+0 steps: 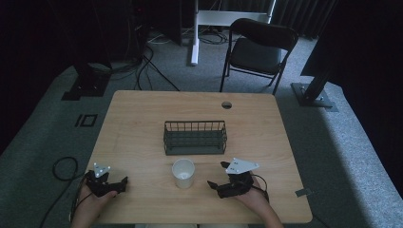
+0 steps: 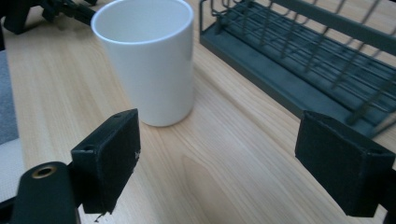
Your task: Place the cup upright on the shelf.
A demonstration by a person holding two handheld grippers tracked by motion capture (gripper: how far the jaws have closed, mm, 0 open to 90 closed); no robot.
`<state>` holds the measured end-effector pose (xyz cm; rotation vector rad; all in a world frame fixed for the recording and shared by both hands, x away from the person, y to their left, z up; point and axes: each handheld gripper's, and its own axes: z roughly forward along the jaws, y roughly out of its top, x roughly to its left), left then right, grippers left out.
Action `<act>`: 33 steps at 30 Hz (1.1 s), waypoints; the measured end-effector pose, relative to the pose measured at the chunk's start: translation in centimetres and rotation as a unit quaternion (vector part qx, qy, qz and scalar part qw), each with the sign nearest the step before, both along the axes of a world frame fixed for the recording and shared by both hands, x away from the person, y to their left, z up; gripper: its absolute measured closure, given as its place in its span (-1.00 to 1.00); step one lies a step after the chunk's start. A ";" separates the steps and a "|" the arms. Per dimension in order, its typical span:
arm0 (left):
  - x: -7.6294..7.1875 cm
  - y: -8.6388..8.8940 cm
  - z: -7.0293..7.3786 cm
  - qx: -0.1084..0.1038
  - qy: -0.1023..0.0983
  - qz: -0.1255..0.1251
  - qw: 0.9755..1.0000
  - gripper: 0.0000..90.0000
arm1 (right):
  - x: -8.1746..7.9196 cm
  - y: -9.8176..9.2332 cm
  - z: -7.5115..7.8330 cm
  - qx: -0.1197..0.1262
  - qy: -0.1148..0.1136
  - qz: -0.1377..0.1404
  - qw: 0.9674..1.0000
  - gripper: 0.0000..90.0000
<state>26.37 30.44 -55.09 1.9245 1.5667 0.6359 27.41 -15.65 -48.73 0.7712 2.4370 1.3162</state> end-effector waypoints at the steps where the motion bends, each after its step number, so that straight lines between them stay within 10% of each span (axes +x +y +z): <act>1: 0.0 0.0 0.0 0.000 0.000 0.000 1.000 -0.96 | 0.0 0.2 0.0 0.000 0.000 0.002 1.000 -0.69; 33: 0.0 0.0 0.0 0.000 0.000 0.000 1.000 -0.96 | 0.7 6.6 -0.2 0.006 0.003 0.061 0.998 -0.74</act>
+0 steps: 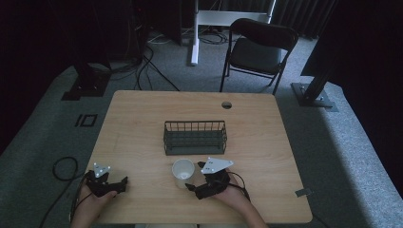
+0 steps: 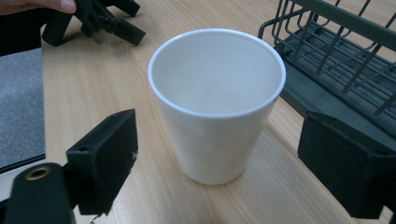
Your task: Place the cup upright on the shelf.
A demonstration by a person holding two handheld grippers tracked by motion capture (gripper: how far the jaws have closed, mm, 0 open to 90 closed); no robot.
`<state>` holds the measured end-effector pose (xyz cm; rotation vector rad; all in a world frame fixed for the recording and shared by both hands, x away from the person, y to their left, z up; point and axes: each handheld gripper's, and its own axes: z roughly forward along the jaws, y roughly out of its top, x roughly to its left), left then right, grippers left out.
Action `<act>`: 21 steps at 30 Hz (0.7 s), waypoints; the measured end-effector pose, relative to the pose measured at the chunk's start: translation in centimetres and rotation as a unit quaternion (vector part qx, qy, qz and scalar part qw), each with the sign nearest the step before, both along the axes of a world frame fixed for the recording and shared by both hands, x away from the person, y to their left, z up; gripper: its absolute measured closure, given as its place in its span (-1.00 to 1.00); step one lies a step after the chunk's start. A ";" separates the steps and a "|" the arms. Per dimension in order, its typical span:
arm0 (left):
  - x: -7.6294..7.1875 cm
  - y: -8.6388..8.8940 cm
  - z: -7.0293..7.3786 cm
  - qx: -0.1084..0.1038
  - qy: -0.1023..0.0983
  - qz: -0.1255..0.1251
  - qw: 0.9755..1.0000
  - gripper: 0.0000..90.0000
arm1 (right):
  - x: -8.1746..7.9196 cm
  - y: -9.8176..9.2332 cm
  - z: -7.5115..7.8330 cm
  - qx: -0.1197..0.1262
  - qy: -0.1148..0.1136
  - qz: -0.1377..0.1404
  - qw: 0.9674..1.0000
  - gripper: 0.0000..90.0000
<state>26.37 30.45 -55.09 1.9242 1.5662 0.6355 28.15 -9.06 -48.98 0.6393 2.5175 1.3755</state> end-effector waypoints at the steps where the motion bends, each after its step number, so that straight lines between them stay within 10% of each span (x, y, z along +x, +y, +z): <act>1: 0.0 0.0 0.0 0.000 0.000 0.000 1.000 -0.96 | 0.0 0.1 0.0 -0.001 -0.001 -0.001 1.000 -0.74; 21: 0.0 0.0 0.0 0.000 0.000 0.000 1.000 -0.96 | 1.3 2.6 -0.7 -0.002 0.004 -0.001 1.000 -0.74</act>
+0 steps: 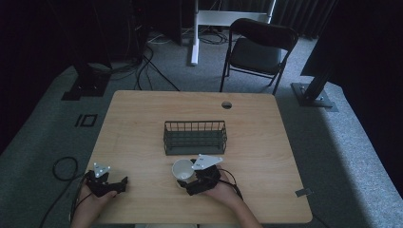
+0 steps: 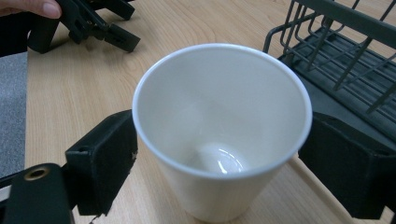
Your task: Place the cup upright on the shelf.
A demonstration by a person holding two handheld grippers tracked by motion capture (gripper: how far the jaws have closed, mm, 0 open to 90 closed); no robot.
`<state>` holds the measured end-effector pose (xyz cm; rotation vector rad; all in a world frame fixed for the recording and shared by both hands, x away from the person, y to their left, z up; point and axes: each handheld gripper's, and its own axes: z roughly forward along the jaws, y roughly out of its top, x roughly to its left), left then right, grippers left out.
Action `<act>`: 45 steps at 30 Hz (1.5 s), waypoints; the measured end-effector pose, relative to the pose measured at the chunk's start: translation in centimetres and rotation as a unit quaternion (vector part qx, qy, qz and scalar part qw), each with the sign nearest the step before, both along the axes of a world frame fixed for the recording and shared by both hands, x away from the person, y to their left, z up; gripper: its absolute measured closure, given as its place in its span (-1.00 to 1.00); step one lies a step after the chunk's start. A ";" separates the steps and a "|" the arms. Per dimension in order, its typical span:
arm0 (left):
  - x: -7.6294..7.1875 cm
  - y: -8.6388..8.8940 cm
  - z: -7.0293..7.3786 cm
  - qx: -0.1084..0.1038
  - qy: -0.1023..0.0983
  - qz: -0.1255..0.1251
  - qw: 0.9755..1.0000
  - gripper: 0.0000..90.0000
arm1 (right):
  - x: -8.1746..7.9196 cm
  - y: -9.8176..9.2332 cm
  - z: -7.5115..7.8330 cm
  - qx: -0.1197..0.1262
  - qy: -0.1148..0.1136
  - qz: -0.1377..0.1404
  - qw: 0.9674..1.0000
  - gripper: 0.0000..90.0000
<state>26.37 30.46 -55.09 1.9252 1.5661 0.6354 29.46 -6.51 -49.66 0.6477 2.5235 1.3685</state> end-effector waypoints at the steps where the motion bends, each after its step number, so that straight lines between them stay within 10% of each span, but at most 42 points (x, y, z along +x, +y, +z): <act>1: 0.0 0.0 0.0 0.000 0.000 0.000 1.000 -0.96 | 0.1 0.1 0.0 0.000 -0.001 -0.001 1.000 -0.74; 24: 0.0 0.0 0.0 0.000 0.000 0.000 1.000 -0.96 | 0.1 1.9 0.1 -0.029 -0.023 -0.007 0.999 -0.57; 45: 0.0 0.0 0.0 -0.001 0.000 0.001 1.000 -0.96 | 1.2 2.7 4.4 -0.002 -0.039 -0.002 0.999 -0.57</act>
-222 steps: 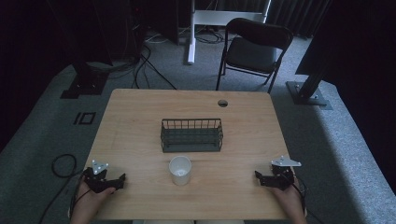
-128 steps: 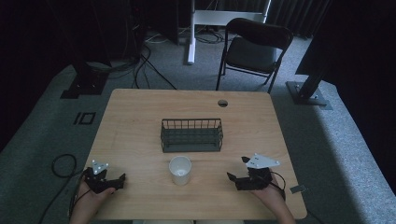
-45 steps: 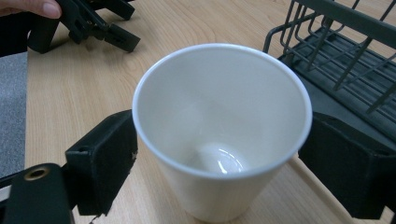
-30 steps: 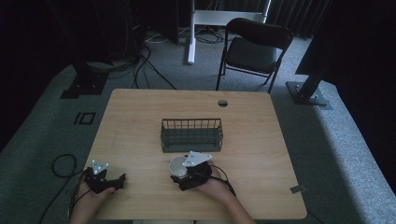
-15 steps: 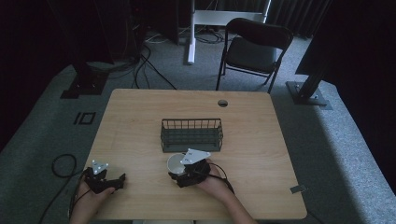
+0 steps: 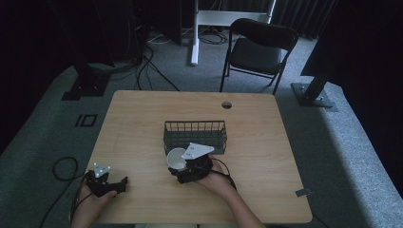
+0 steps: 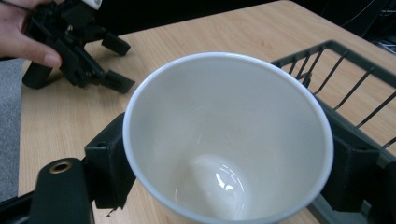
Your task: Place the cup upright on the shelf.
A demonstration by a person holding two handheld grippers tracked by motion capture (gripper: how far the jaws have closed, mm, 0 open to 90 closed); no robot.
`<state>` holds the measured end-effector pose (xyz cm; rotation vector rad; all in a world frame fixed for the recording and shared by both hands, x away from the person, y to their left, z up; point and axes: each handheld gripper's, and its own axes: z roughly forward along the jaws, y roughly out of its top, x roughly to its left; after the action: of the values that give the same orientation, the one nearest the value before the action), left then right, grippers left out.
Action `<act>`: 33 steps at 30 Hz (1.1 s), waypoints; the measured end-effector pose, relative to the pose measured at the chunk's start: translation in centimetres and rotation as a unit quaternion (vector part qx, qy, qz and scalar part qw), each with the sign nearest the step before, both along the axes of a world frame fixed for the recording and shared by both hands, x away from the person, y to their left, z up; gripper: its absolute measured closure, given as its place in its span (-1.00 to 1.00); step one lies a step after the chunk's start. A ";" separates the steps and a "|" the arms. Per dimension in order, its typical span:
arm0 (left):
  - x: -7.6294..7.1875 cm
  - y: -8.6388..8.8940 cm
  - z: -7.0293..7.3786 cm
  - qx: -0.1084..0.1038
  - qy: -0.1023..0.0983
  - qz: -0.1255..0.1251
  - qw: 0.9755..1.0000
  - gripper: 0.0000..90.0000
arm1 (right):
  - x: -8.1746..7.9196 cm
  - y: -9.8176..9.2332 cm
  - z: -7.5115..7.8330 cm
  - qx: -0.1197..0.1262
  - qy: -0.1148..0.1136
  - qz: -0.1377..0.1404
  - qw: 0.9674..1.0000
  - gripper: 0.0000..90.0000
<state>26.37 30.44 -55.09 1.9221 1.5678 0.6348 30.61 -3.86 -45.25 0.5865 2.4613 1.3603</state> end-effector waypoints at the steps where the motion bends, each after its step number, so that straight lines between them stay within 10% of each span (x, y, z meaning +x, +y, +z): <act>1: 0.0 0.0 0.0 0.000 0.000 0.000 1.000 -0.96 | 0.1 0.0 0.2 0.001 -0.002 -0.002 1.000 -0.57; 21: 0.0 0.0 0.0 0.000 -0.001 0.000 1.000 -0.96 | 1.9 0.4 3.7 0.026 -0.036 -0.031 0.999 -0.57; 33: 0.0 0.0 0.0 0.000 0.001 -0.001 1.000 -0.96 | 4.2 0.3 5.6 0.040 -0.051 -0.099 0.993 -0.57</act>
<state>26.37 30.45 -55.08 1.9241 1.5673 0.6342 34.82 -3.60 -39.68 0.7389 2.2122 1.3797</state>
